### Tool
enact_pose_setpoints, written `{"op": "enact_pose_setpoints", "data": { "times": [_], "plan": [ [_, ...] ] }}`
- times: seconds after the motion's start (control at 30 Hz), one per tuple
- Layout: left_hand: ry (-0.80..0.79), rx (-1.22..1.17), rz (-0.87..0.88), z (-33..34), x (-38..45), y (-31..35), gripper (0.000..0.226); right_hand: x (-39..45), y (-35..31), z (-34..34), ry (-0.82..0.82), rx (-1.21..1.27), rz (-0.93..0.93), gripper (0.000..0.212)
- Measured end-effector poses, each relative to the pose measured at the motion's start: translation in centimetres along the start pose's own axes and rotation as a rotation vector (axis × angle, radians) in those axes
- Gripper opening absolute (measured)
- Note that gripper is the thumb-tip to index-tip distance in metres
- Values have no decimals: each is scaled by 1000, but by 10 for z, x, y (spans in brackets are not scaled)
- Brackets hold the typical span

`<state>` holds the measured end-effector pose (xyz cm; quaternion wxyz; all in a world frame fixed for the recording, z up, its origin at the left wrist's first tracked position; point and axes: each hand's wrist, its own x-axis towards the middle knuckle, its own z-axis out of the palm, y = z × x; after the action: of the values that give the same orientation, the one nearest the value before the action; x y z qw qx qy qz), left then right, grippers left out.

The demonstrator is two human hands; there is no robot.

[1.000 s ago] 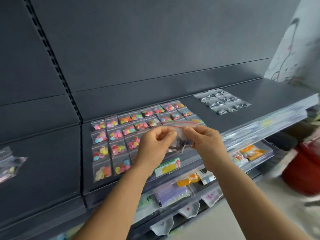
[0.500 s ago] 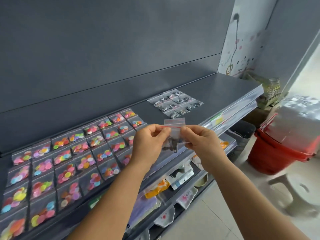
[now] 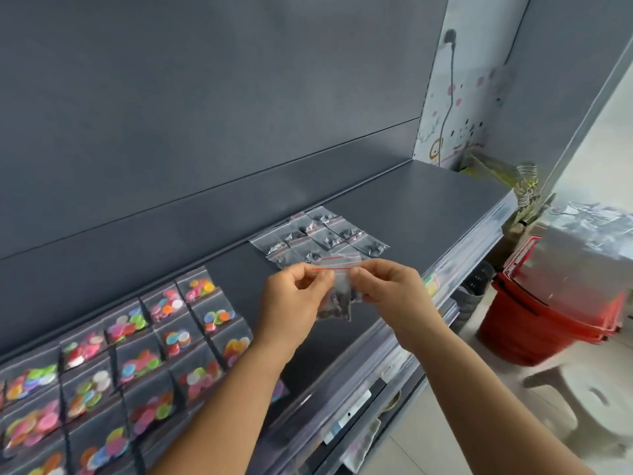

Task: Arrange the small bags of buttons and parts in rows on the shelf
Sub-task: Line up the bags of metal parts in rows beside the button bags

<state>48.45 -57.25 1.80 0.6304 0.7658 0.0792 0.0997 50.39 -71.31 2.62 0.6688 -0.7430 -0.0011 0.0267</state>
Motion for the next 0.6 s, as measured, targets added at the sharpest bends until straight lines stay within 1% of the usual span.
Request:
{"op": "enact_pose_setpoints", "data": {
  "times": [0.17,0.3,0.37,0.5,0.6],
  "plan": [
    [91,32,-31,2,26,-8,11,36,8,-6,29,12,34,15],
    [147,72,-99,-1,34,-18,10,61,13,-17,-24,-59,25,17],
    [181,67,-140,1,34,-23,10,71,14,-20,-103,-134,37,19],
    [227,79,-216,16,25,-27,11,85,18,-26,-355,-357,54,28],
    [235,113,-266,33,17,-28,10,95,25,-35,-465,-504,45,24]
  ]
}}
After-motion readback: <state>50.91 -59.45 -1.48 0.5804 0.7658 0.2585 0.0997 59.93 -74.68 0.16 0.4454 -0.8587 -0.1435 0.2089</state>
